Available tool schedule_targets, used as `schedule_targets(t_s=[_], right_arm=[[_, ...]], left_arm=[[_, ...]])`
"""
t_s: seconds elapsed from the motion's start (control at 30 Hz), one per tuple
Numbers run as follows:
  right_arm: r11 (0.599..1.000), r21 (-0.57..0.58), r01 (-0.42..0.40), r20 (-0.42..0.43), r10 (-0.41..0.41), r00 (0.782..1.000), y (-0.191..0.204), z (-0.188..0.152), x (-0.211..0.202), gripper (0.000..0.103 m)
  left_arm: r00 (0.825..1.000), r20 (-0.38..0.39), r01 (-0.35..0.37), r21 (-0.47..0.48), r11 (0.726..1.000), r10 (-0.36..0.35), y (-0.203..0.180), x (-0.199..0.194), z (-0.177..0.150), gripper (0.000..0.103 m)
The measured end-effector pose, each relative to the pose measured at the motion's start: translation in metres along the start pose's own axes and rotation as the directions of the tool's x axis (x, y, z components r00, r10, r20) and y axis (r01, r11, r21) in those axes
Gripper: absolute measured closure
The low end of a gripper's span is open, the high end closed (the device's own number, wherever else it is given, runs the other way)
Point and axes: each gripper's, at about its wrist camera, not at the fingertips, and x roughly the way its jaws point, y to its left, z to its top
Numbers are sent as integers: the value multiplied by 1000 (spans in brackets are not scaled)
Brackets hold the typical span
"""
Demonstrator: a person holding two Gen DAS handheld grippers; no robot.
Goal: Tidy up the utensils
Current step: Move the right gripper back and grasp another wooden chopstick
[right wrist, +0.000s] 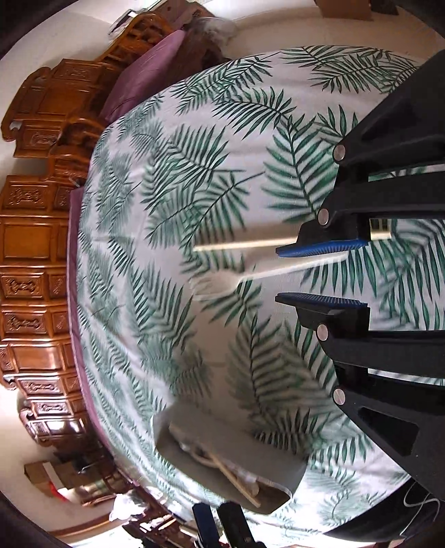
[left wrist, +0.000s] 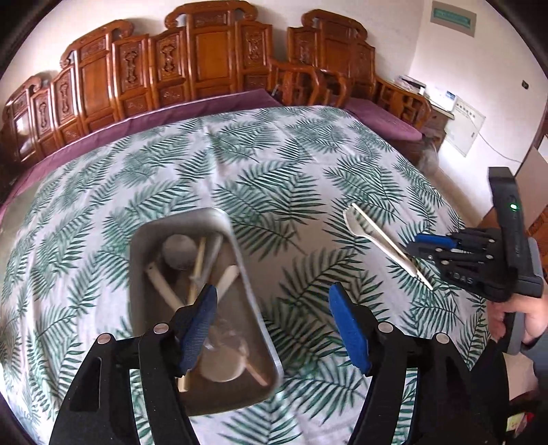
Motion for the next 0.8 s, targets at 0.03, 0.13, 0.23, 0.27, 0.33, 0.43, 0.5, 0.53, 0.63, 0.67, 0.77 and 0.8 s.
schedule_targets(t_s=[0.03,0.13,0.23,0.27,0.33,0.43,0.5,0.53,0.63,0.67,0.77,0.8], right_arm=[[1000,0,5,-11,-5,1000,-5,0,6,80],[1000,-7,17,-37,-18,999,-15,2,19,80],[1000,-9,18,-64,-18,998,-25,5,34,80],[1000,-10,15,-74,-15,997,-27,5,39,80],[1000,-16,12,-91,-13,996,-29,6,47,80],[999,-32,7,-95,-10,995,-29,8,51,85],[999,-37,6,-104,-10,995,-30,9,53,91],[999,-37,9,-104,-13,994,-32,10,53,97],[999,-32,4,-105,-7,994,-37,8,52,97],[999,-32,7,-102,-10,995,-38,6,50,97],[1000,0,4,-96,-4,995,-46,-3,42,97],[1000,11,1,-91,0,996,-48,-7,39,97]], left_arm=[[1000,-7,4,5,1000,-4,-5,4,0,38],[1000,-26,13,16,1000,-13,-16,14,1,38],[999,-39,21,32,999,-20,-25,22,3,38],[999,-43,21,40,999,-19,-28,24,3,38],[998,-51,22,52,998,-20,-35,28,5,38],[998,-58,24,61,998,-20,-42,33,5,38],[998,-65,26,64,998,-22,-45,36,5,38],[997,-70,28,67,997,-23,-48,38,5,38],[996,-83,26,85,996,-19,-56,42,4,38],[996,-86,26,89,996,-18,-59,43,4,38],[995,-98,26,99,995,-16,-67,50,4,38],[995,-102,27,103,994,-16,-71,52,5,38]])
